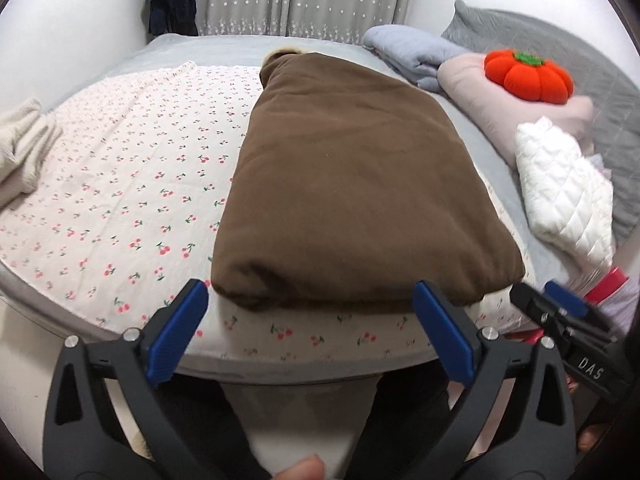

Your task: Fold large clothes

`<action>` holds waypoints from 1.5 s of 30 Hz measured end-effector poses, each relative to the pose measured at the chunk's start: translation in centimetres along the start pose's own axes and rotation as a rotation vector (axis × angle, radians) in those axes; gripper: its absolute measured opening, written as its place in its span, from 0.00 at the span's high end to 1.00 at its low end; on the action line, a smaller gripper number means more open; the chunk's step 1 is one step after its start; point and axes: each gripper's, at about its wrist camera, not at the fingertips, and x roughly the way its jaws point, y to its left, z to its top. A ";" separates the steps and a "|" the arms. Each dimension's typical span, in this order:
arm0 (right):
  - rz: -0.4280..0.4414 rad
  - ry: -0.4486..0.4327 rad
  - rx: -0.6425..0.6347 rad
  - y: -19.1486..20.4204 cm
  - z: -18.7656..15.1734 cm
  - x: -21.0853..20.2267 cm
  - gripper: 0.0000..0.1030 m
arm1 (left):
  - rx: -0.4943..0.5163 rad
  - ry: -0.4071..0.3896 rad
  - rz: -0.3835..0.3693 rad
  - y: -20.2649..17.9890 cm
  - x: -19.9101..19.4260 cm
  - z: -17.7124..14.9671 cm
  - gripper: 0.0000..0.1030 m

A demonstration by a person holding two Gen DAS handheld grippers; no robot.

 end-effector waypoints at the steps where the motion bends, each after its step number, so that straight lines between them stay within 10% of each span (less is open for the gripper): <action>1: -0.018 -0.004 -0.007 0.3 0.0 -0.3 0.11 | 0.008 0.011 0.018 -0.3 -0.1 -0.2 0.01; 18: -0.119 0.026 -0.100 3.3 -0.4 -0.7 0.09 | 0.063 0.036 0.157 -0.6 -0.2 -1.4 0.01; 45: -0.114 0.039 -0.107 3.4 -0.8 -0.3 0.09 | 0.030 0.018 0.170 -0.1 -0.5 -1.3 0.01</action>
